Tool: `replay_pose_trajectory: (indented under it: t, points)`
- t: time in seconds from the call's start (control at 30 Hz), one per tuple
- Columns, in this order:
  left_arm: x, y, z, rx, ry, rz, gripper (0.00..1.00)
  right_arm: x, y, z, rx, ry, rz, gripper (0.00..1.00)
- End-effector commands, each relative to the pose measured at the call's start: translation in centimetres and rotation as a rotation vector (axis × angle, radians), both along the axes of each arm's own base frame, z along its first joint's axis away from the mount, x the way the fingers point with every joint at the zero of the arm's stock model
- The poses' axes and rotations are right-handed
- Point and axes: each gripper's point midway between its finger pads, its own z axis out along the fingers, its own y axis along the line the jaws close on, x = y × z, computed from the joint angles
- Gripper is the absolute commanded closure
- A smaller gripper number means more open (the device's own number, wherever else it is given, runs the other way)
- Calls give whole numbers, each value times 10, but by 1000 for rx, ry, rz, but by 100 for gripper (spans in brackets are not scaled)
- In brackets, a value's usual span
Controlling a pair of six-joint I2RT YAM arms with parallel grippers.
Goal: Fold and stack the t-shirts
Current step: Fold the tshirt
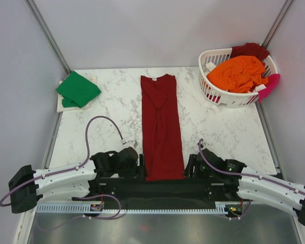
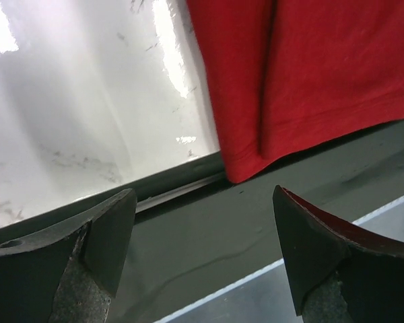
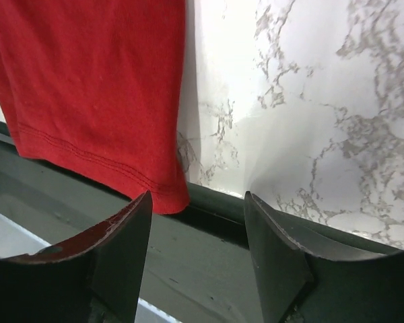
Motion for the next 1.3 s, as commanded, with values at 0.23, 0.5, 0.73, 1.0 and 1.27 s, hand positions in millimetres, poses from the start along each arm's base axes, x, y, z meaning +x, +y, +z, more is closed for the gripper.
replay_pose_trajectory:
  t: [0.23,0.5,0.73,1.0,1.27]
  points:
    - [19,-42,-9,-105,-5,119,19,-2,12,-11,5,15,57,35]
    - [18,-49,-17,-104,4,121,33,-1,23,-16,37,26,80,41]
    - [14,-54,-20,-105,-5,114,65,-2,21,-20,37,26,71,74]
    - [14,-52,-15,-139,-14,130,98,-4,15,-22,18,29,63,100]
    - [7,-29,-9,-170,-16,170,98,-5,3,-19,2,18,34,100]
